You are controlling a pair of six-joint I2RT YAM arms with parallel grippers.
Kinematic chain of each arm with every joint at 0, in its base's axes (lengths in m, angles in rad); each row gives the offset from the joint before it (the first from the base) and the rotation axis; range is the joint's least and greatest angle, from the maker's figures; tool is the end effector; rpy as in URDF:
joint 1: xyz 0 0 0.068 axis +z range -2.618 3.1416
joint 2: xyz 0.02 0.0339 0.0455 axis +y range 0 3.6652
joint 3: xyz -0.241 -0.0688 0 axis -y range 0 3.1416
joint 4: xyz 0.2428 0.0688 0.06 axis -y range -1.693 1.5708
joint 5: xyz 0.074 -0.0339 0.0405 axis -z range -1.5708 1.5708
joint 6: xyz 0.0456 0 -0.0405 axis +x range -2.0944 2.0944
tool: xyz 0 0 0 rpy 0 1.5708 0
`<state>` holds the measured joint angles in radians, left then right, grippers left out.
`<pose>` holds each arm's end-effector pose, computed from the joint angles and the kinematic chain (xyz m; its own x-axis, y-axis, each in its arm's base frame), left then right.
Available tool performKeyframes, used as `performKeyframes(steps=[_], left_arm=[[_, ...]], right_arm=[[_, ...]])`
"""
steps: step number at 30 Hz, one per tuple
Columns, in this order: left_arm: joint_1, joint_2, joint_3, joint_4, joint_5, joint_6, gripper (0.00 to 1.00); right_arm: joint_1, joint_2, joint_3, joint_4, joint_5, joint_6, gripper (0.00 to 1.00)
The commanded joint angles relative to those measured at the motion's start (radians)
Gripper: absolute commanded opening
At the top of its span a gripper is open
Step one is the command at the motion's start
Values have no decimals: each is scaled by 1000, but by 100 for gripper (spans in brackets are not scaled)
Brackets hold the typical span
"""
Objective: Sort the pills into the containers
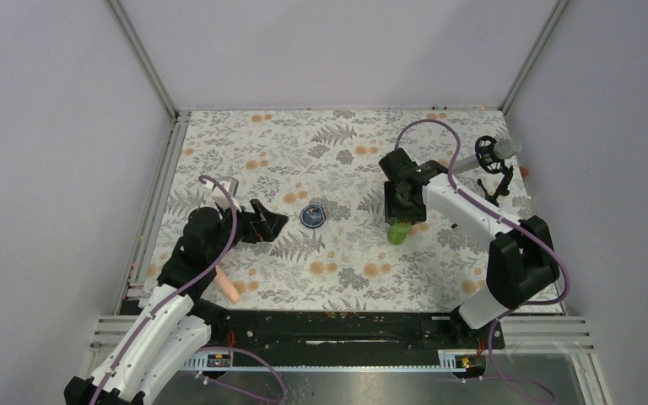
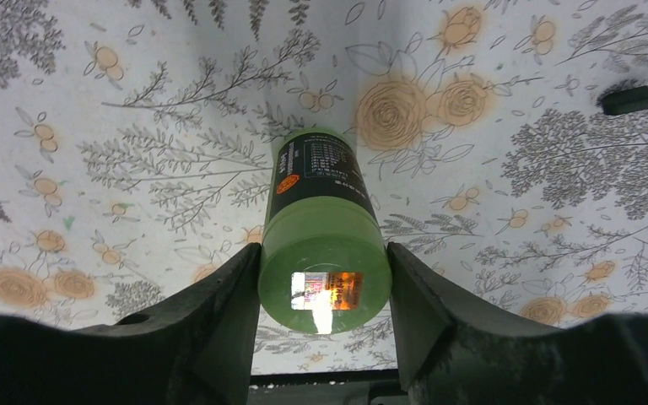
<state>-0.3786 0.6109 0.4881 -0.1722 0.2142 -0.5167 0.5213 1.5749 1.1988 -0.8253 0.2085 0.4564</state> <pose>0.1677 -0.0771 0.2471 -0.5067 -0.3180 -0.8014 0.3449 0.7771 -0.5264 0.2750 0.1470 0.2105 -0.9121 -0.0266 -0.4092 -0.0228 0.9996 -0.0141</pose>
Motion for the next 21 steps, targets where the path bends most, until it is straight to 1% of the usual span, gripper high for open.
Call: performKeyframes(steps=[1,2,6,8,9,11,16,18,21], left_arm=[[-47,38,-20,178,69,26,90],[-68,51,-20,219,82,47,90],[-142,134,22,337,187,138,90],[-155,205,75,346,326,195,90],[-158,234,99,338,378,219,90],[-161,280,149,330,480,247,90],[-162,373,199,342,608,245,90],[-163,420,218,365,662,223,90],[-163,513,269,349,752,194,87]], right_arm=[[-4,-77,67,-34,-144,-41,18],[-4,-98,74,-32,-191,-60,18],[-4,-160,89,-1,-541,-167,17],[-3,-175,87,47,-747,-206,14],[-3,-185,87,70,-806,-215,13],[-3,-211,88,116,-892,-220,13],[4,-266,79,229,-1057,-232,13],[13,-262,89,239,-1102,-251,13],[25,-246,114,242,-1104,-273,13]])
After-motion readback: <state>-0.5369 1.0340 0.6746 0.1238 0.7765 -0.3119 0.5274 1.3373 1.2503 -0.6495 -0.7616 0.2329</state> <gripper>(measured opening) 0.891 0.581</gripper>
